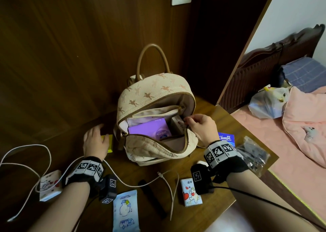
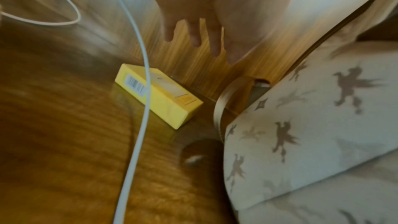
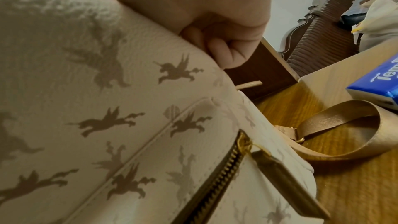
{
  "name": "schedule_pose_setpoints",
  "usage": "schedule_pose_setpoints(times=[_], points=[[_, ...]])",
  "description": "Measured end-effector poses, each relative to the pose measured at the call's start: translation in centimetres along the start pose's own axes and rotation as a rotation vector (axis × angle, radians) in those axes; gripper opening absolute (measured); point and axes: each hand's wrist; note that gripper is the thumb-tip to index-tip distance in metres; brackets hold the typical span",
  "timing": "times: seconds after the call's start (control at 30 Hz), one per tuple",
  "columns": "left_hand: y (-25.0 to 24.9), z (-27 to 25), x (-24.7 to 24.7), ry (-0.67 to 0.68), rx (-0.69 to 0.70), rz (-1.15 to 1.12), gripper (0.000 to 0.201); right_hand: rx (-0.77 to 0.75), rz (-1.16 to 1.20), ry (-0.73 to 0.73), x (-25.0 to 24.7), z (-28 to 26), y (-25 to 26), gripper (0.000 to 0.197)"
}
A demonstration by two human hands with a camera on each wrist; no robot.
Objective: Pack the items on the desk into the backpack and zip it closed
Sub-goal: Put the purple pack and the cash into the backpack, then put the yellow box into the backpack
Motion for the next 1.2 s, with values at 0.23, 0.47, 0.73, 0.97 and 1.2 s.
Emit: schedule_pose_setpoints(times=[0.23, 0.47, 0.73, 0.97, 1.2], points=[[2.5, 0.9, 3.4, 0.333, 0.053, 0.208, 0.072, -0.026, -0.007, -0.037, -0.2, -0.3, 0.7, 0.022], [2.4, 0.9, 3.7, 0.443, 0.094, 0.341, 0.085, -0.028, -0.026, -0.084, 0.3, -0.3, 0.5, 0.020], [0.8, 2.1, -0.6, 0.273, 0.010, 0.188, 0.068, -0.009, 0.025, -0.080, 0.4, -0.4, 0.6, 0.018], [-2.3, 3.0, -5.7, 0.039, 0.094, -0.154, 0.076, 0.007, 0.022, -0.065, 0.6, -0.1, 0.2, 0.018], [-7.5, 2.8, -11.2, -0.238, 0.074, -0.598, 0.083, -0.021, 0.006, -0.064, 0.4, -0.1, 0.4, 0.022]])
Point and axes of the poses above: each hand's wrist, its own z-axis towards the middle knuckle, its own x-axis out of the palm, y = z × x, and after that the axes turned 14 degrees about -y, right-handed
